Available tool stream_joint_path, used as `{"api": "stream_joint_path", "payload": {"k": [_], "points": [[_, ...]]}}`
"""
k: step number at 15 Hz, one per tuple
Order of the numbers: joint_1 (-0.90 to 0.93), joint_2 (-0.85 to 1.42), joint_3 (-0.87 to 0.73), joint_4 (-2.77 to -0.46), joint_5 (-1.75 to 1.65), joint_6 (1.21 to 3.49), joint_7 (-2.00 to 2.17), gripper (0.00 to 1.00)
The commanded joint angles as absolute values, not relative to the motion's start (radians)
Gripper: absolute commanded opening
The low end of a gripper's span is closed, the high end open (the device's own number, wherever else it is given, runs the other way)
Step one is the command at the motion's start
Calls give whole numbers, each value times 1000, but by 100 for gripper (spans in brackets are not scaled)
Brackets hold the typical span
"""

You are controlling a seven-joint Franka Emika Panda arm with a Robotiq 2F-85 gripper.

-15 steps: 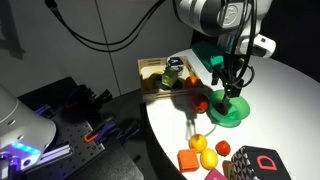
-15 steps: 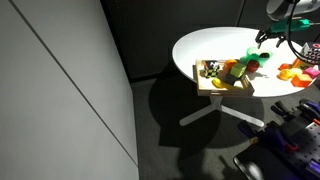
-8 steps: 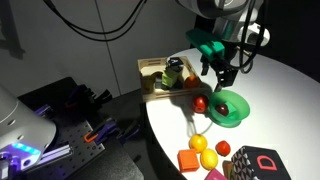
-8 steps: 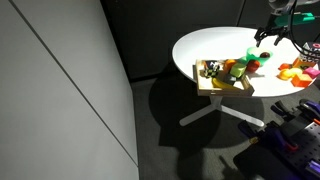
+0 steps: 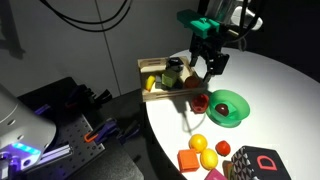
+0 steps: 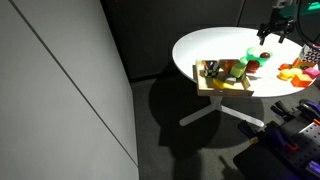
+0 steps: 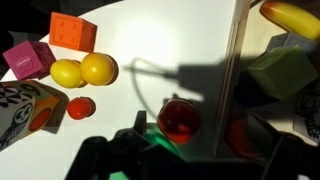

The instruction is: Put the toy plum in the bowl

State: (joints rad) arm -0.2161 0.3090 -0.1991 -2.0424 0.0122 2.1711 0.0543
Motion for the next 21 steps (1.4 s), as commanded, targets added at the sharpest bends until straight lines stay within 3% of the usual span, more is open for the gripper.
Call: {"api": "stream_joint_path", "payload": {"k": [1, 8, 21], "points": [[-176, 219, -211, -2103, -55, 2129, 148, 100], [-145, 73, -196, -2200, -109, 2142, 214, 100], [-159, -142, -195, -2312, 10, 2146, -70, 100]]}}
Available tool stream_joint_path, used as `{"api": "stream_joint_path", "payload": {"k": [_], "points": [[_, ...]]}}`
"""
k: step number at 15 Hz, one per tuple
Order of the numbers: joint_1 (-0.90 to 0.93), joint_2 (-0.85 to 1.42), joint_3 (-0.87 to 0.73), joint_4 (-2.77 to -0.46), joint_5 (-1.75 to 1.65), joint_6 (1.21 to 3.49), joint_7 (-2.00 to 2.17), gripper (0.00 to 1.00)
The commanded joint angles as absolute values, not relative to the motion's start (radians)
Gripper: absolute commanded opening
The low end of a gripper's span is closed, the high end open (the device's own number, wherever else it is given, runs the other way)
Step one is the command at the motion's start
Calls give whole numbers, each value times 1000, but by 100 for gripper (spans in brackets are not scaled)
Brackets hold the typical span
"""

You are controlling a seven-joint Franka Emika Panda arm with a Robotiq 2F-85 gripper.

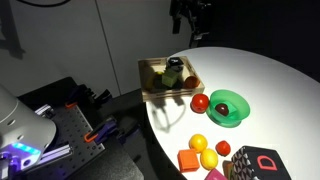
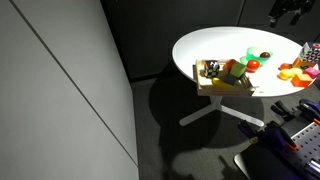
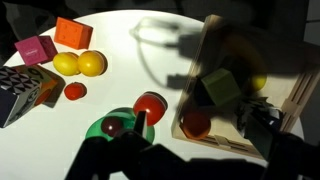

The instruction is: Put the toy plum in the bowl

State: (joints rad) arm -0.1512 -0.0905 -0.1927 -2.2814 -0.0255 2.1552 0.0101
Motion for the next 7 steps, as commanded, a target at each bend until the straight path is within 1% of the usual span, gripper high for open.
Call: {"api": "stream_joint_path", "payload": {"k": [1, 3, 7], "points": [[-160, -147, -194, -2313, 10, 2143, -83, 100], [-160, -116, -187, -2294, -9, 2152, -47, 100], [-160, -127, -187, -2303, -9, 2152, -58, 100]]}}
